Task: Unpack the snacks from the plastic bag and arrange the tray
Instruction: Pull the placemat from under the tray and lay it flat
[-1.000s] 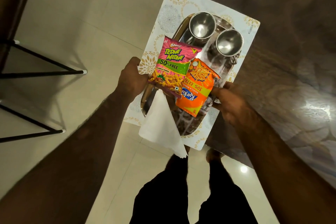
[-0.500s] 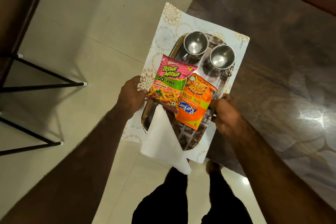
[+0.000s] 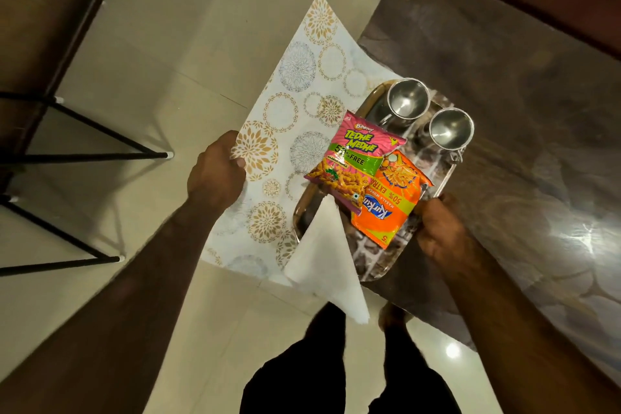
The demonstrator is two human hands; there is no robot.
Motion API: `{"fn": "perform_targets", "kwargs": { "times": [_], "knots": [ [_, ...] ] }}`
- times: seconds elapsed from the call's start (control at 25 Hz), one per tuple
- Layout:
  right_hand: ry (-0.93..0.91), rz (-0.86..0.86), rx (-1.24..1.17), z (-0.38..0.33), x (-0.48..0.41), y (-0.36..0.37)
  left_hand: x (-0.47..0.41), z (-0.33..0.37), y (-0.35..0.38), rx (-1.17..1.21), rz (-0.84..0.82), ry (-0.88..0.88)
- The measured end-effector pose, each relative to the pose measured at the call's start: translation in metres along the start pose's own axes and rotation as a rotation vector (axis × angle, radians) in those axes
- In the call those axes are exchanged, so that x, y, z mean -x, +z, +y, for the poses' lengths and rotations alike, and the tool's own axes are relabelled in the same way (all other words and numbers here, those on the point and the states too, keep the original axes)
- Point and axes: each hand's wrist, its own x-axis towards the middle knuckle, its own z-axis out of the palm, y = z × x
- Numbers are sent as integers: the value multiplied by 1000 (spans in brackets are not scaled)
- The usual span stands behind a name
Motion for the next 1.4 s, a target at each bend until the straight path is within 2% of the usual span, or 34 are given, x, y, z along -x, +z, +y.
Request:
{"fn": "perform_targets", "kwargs": {
  "times": [0.32, 0.48, 0.8, 1.0, 1.08, 1.16, 1.4],
  "knots": [
    [30, 11, 136, -13, 11, -7, 25, 7, -44, -196, 69, 26],
    [45, 43, 203, -21, 10, -10, 32, 12, -67, -279, 154, 44],
    [34, 128, 345, -12, 2, -13, 45, 4, -102, -306, 223, 69],
    [-159, 259, 502, -32, 31, -21, 53, 1, -132, -218, 280, 58],
    [-344, 344, 644, -48, 54, -24, 60, 4, -143, -187, 282, 61],
    [-505, 316, 723, -67, 79, -21, 66, 13, -149, -184, 274, 91],
    [-823, 240, 772, -128, 146, -5, 88, 50, -174, -190, 241, 269]
  ]
}}
